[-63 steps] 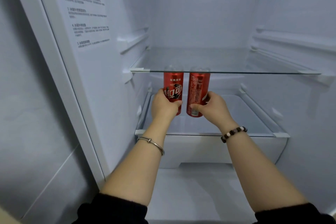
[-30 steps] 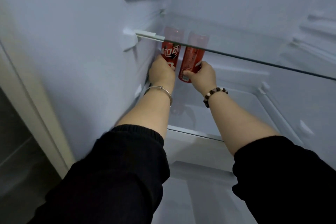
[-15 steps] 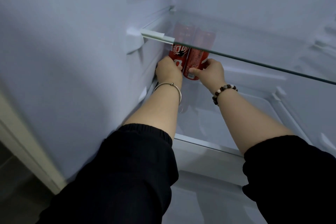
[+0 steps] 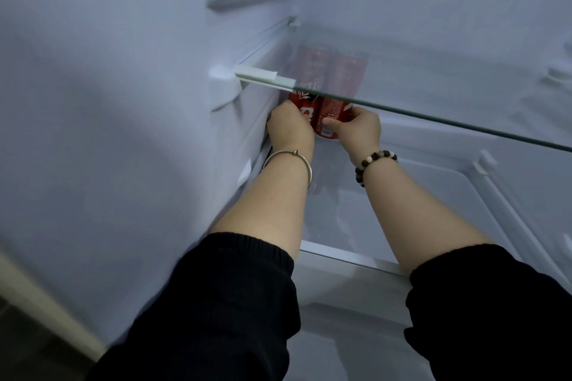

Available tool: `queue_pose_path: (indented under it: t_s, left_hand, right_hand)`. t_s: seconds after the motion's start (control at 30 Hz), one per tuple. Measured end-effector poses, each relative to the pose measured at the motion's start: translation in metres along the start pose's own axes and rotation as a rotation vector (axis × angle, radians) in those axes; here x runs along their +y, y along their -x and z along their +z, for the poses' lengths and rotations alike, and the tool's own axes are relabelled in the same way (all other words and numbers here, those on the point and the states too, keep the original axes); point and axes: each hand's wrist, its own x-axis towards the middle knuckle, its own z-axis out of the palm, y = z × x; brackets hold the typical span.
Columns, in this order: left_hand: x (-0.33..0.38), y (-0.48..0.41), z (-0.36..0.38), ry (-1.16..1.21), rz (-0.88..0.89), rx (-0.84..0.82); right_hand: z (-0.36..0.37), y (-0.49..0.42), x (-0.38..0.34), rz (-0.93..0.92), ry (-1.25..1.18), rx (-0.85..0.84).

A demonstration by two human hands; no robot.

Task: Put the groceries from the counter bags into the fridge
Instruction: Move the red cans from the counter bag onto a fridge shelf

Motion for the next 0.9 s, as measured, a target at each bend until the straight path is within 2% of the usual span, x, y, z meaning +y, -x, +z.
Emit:
queue_pose_path:
  t_s: [0.37,0.6,0.73,0.83,0.9]
  left_hand:
    - [0.000,-0.003,0.010,-0.046,0.006,-0.003]
    - [-0.002,0.001,0.019,0.085,0.033,0.001]
    - [0.000,0.005,0.015,0.195,-0.013,0.028]
    - [0.001,0.011,0.009,0.188,-0.080,-0.032]
    - [0.002,0.018,0.001,0.267,-0.145,-0.056]
  right_hand:
    - [-0.001,0.005,-0.001,-0.097,0.111,0.103]
    - [-0.001,0.007,-0.001,-0.081,0.098,0.078]
    - [-0.006,0.012,-0.002,-0.053,0.174,-0.001]
    - [-0.010,0.015,-0.002,-0.040,0.167,-0.046]
    - [-0.011,0.020,-0.003,-0.018,0.198,-0.069]
